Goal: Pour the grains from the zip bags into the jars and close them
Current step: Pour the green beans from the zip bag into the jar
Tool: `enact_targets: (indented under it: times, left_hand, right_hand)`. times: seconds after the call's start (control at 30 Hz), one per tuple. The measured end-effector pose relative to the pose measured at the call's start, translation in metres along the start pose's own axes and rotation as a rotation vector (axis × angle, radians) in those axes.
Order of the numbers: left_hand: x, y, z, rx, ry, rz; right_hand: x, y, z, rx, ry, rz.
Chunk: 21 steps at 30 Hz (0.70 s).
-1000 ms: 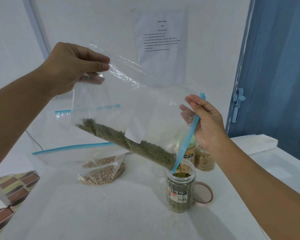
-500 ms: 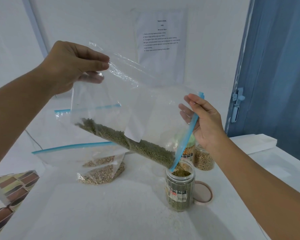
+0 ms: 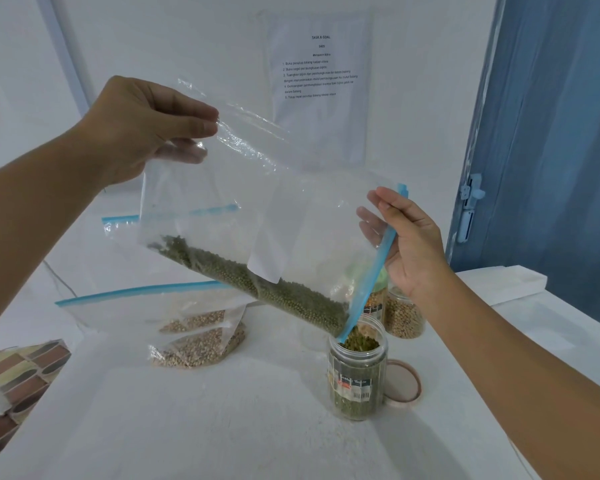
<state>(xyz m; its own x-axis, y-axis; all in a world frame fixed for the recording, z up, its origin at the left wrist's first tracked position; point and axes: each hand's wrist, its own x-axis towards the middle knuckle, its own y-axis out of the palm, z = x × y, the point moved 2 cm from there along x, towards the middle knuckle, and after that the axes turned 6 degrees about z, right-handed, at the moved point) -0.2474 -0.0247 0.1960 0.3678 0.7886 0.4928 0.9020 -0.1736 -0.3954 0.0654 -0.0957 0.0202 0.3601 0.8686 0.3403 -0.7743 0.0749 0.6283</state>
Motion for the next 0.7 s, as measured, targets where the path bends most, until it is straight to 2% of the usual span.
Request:
enact_targets:
  times: [0.7]
  left_hand:
    - [0.0041, 0.0018, 0.0006, 0.007, 0.016, 0.025]
  right_hand:
    - [0.0009, -0.0062, -0.0038, 0.006, -0.009, 0.013]
